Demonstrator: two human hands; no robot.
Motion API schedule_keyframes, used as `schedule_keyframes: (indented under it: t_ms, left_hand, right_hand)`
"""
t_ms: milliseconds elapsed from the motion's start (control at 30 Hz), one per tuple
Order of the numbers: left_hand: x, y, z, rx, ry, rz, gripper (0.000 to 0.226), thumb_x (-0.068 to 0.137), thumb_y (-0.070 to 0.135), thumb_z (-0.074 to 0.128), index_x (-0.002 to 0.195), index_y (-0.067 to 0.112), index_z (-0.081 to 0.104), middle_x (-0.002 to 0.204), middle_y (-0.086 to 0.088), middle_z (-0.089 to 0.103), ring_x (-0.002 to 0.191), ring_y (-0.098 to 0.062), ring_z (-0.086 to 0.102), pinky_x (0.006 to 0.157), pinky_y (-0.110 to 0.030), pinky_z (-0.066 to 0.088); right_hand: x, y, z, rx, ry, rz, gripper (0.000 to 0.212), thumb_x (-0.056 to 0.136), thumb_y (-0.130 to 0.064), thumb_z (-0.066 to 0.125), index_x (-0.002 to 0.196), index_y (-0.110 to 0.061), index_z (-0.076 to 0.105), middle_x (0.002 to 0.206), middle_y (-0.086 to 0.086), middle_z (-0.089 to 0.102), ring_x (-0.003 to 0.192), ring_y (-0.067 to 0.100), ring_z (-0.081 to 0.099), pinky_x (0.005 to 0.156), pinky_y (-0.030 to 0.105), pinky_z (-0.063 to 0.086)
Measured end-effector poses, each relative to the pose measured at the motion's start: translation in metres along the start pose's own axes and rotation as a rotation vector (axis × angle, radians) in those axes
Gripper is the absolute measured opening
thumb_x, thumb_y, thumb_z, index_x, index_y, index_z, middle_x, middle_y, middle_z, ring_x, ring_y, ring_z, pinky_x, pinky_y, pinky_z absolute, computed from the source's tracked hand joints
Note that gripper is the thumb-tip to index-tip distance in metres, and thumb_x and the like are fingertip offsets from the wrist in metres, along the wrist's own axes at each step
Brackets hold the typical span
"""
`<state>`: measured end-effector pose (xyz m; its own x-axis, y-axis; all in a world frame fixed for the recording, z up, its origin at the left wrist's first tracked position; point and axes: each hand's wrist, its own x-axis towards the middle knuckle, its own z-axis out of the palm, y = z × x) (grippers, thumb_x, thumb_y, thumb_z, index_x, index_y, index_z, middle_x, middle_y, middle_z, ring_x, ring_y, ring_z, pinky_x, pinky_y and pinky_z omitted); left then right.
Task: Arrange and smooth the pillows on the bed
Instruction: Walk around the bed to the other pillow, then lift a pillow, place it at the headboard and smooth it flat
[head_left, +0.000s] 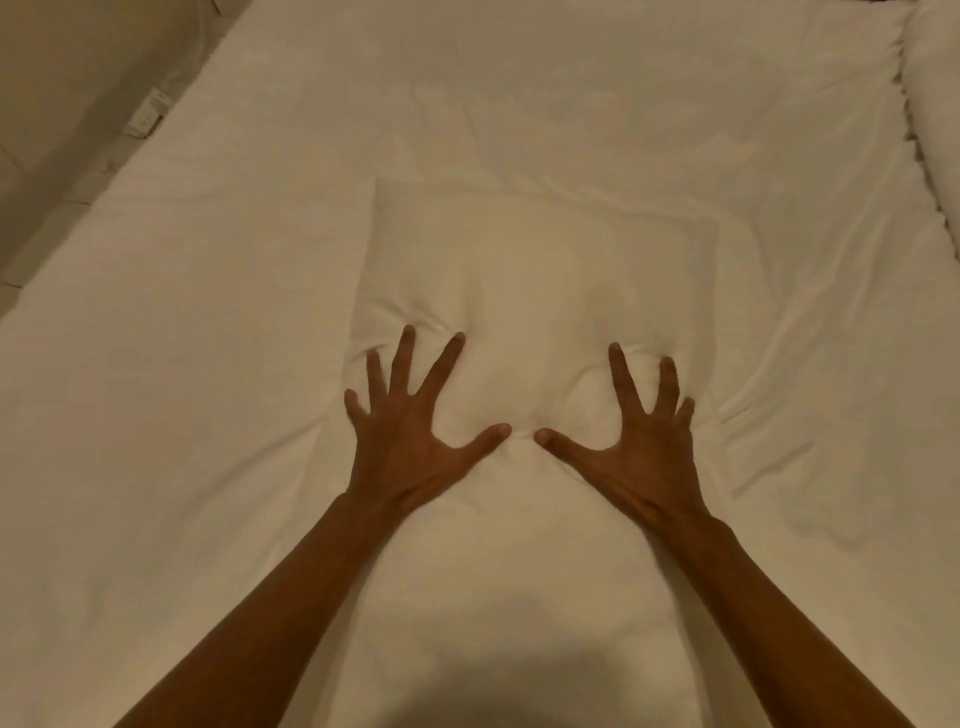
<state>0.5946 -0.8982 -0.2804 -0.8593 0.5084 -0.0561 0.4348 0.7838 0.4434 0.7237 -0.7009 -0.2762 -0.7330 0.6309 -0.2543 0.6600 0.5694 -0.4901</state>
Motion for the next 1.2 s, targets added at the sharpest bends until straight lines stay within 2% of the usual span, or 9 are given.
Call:
schedule_keyframes:
  t_ms: [167, 333, 500, 600, 667, 733, 867, 967, 1200]
  left_hand:
    - [0.01, -0.003, 0.014, 0.118, 0.022, -0.068, 0.114, 0.055, 0.1, 0.041, 0.151, 0.052, 0.001, 0.165, 0.003, -0.004, 0.148, -0.045, 0.002, 0.104, -0.076, 0.02]
    - [0.014, 0.004, 0.018, 0.11, 0.015, -0.107, 0.108, 0.059, 0.094, 0.046, 0.151, 0.05, 0.008, 0.162, -0.004, 0.008, 0.141, -0.046, 0.019, 0.102, -0.067, 0.031]
    - [0.007, 0.014, 0.018, 0.173, -0.023, -0.113, 0.098, 0.067, 0.088, 0.045, 0.15, 0.048, 0.012, 0.16, -0.01, 0.01, 0.139, -0.046, 0.02, 0.102, -0.065, 0.032]
    - [0.011, 0.011, 0.026, 0.245, 0.012, -0.097, 0.089, 0.072, 0.085, 0.042, 0.149, 0.045, 0.02, 0.156, -0.014, 0.022, 0.136, -0.046, 0.028, 0.096, -0.063, 0.037]
    - [0.012, 0.01, 0.033, 0.257, 0.1, -0.083, 0.082, 0.075, 0.081, 0.045, 0.145, 0.042, 0.032, 0.146, -0.015, 0.037, 0.128, -0.041, 0.039, 0.088, -0.057, 0.041]
    - [0.008, 0.01, 0.041, 0.265, 0.2, -0.031, 0.069, 0.077, 0.073, 0.051, 0.138, 0.04, 0.045, 0.129, -0.012, 0.048, 0.115, -0.034, 0.047, 0.082, -0.05, 0.041]
    - [0.008, 0.011, 0.042, 0.26, 0.219, -0.007, 0.05, 0.083, 0.06, 0.056, 0.127, 0.037, 0.054, 0.113, -0.01, 0.052, 0.104, -0.033, 0.05, 0.08, -0.046, 0.041]
    - [0.005, 0.015, 0.038, 0.282, 0.242, 0.012, 0.043, 0.083, 0.054, 0.058, 0.122, 0.034, 0.056, 0.109, -0.011, 0.054, 0.101, -0.034, 0.051, 0.078, -0.047, 0.042]
    - [-0.011, 0.038, 0.014, 0.208, 0.344, 0.011, 0.037, 0.084, 0.045, 0.058, 0.118, 0.031, 0.059, 0.106, -0.011, 0.054, 0.097, -0.032, 0.051, 0.077, -0.045, 0.041]
  right_hand:
    - [0.01, 0.0, 0.008, -0.043, 0.001, 0.055, 0.123, 0.051, -0.098, 0.052, 0.148, -0.059, -0.012, 0.165, 0.001, -0.016, 0.144, 0.058, 0.005, 0.11, 0.071, 0.024]
    - [0.013, -0.007, 0.017, -0.058, 0.053, 0.046, 0.113, 0.056, -0.099, 0.046, 0.15, -0.055, 0.002, 0.163, 0.003, -0.005, 0.14, 0.054, 0.02, 0.107, 0.067, 0.031]
    - [-0.001, -0.021, 0.023, -0.054, 0.058, 0.033, 0.113, 0.056, -0.098, 0.049, 0.151, -0.05, 0.011, 0.163, 0.004, -0.004, 0.143, 0.052, 0.013, 0.113, 0.067, 0.022]
    - [0.005, -0.022, 0.031, -0.094, 0.07, 0.071, 0.108, 0.062, -0.095, 0.049, 0.151, -0.047, 0.014, 0.163, 0.01, 0.001, 0.143, 0.054, 0.012, 0.114, 0.067, 0.02]
    - [0.01, -0.02, 0.037, -0.14, 0.116, 0.064, 0.096, 0.068, -0.09, 0.051, 0.148, -0.043, 0.025, 0.159, 0.013, 0.014, 0.14, 0.053, 0.019, 0.111, 0.066, 0.023]
    - [0.011, -0.018, 0.043, -0.182, 0.221, -0.013, 0.077, 0.075, -0.08, 0.056, 0.137, -0.036, 0.044, 0.145, 0.013, 0.035, 0.128, 0.048, 0.035, 0.103, 0.064, 0.033]
    - [0.01, -0.017, 0.048, -0.305, 0.36, -0.106, 0.042, 0.081, -0.052, 0.064, 0.116, -0.028, 0.06, 0.119, 0.013, 0.051, 0.107, 0.041, 0.047, 0.085, 0.052, 0.038]
    - [0.006, -0.018, 0.047, -0.308, 0.404, -0.143, 0.035, 0.08, -0.04, 0.065, 0.112, -0.027, 0.061, 0.114, 0.014, 0.053, 0.104, 0.042, 0.047, 0.082, 0.05, 0.038]
    - [-0.014, -0.03, 0.024, -0.182, 0.473, -0.196, 0.038, 0.079, -0.032, 0.068, 0.116, -0.025, 0.064, 0.115, 0.013, 0.056, 0.106, 0.043, 0.047, 0.082, 0.05, 0.039]
